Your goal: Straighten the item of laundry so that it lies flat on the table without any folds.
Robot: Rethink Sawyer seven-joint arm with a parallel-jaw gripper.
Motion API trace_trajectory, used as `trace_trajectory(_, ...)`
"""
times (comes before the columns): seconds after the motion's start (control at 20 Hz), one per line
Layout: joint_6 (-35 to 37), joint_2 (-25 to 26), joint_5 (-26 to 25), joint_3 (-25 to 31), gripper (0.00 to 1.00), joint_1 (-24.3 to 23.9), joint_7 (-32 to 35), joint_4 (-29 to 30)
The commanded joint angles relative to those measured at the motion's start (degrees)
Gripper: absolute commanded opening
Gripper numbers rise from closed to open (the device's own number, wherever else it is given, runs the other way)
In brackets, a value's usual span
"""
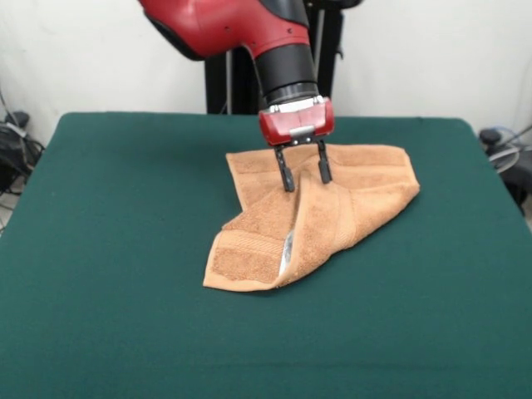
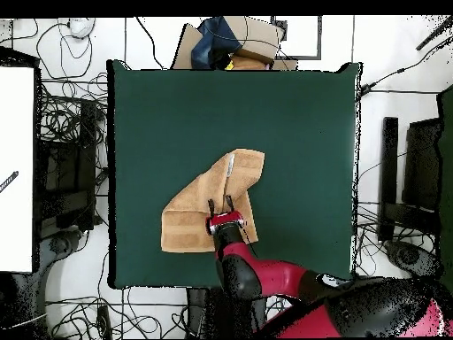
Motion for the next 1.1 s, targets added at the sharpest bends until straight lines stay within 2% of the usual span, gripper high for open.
trace_trajectory(0.05, 0.38, 2.91, 2.60, -3.13, 1.00, 2.70, 12.21, -7.29)
trace_trajectory(1.1, -0.47, 4.87, 1.95, -3.90, 1.00, 3.72, 12.92, -9.35)
